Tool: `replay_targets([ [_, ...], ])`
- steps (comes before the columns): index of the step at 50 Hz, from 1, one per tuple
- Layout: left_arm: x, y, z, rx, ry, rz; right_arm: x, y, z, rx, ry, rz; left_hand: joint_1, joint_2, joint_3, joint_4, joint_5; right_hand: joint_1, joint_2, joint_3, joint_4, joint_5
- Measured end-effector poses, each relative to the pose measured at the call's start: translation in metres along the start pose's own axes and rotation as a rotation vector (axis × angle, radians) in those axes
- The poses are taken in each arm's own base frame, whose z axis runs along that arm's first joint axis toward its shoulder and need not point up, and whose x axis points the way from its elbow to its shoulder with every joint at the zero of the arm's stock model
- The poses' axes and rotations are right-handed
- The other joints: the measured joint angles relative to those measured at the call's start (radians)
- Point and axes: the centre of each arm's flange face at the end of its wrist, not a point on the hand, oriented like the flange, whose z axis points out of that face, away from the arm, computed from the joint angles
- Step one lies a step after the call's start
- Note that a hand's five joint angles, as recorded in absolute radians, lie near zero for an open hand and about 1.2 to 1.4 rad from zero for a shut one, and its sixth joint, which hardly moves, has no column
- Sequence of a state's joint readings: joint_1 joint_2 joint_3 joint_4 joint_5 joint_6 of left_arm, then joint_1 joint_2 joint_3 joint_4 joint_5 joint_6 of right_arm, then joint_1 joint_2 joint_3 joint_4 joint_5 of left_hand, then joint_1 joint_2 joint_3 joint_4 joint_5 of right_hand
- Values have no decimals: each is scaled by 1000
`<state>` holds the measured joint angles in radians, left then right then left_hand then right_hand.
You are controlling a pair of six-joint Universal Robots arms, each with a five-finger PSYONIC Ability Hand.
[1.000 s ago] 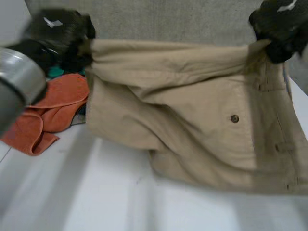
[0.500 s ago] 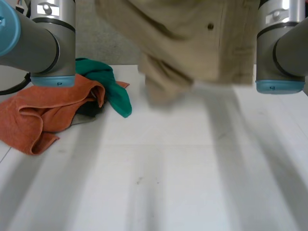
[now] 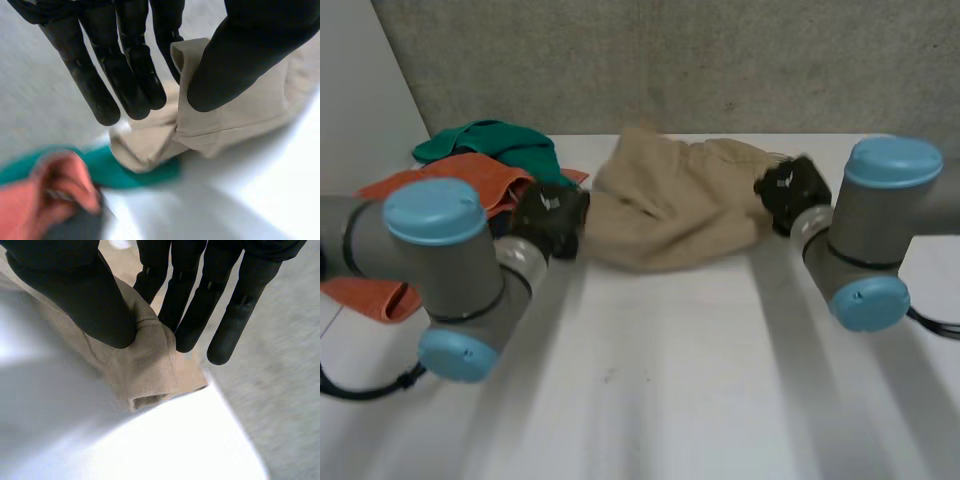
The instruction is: Fold the laundry.
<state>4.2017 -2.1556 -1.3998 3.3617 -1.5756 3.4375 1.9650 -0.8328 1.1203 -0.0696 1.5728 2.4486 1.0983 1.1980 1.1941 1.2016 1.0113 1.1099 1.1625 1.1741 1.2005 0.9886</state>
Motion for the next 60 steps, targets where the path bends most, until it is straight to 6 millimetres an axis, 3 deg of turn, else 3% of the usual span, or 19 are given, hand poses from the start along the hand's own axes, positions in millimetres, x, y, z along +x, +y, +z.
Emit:
replay_targets([
  [5, 10, 15, -23, -148, 57, 6, -7, 11, -18, -85, -64, 1, 0, 0, 0, 0, 0, 0, 0, 0, 0, 0],
  [12, 5, 0, -69, -220, 82, 41, -1, 6, -68, -199, -160, -3, 0, 0, 0, 0, 0, 0, 0, 0, 0, -1],
  [19, 4, -9, -125, -295, 141, 197, 2, 6, -117, -319, -272, -56, 0, 0, 0, 0, 0, 0, 0, 0, 0, -1],
  [24, 15, -7, -170, -401, 265, 329, 3, 18, -160, -434, -393, -197, 0, 0, 0, 0, 0, 0, 0, 0, 0, -1],
  [29, 26, -7, -193, -444, 349, 380, 3, 24, -180, -472, -455, -278, 0, 0, 0, 0, 3, 0, 0, 3, 0, -1],
  [34, 30, -16, -182, -366, 331, 384, 7, 25, -176, -435, -398, -276, 0, 0, 0, 0, 4, 0, 0, 3, 0, -1],
  [39, 29, -27, -146, -227, 247, 366, 12, 20, -158, -357, -281, -204, 0, 0, 0, 0, 4, 0, 0, 3, 0, -1],
  [42, 28, -31, -127, -166, 204, 354, 12, 20, -146, -319, -227, -146, -150, -227, -204, -212, -195, 0, 0, 3, 0, -1],
  [45, 30, -34, -114, -113, 178, 319, 8, 24, -130, -290, -180, -61, -583, -648, -630, -644, -625, 0, 0, 3, 0, -1],
  [49, 40, -40, -122, -92, 199, 228, 6, 27, -116, -263, -137, 27, -683, -789, -780, -803, -786, 0, 0, 3, 0, -1],
  [60, 69, -46, -177, -137, 330, -35, 0, 38, -91, -264, -111, 108, -683, -790, -781, -804, -789, 0, 0, 3, 0, -1],
])
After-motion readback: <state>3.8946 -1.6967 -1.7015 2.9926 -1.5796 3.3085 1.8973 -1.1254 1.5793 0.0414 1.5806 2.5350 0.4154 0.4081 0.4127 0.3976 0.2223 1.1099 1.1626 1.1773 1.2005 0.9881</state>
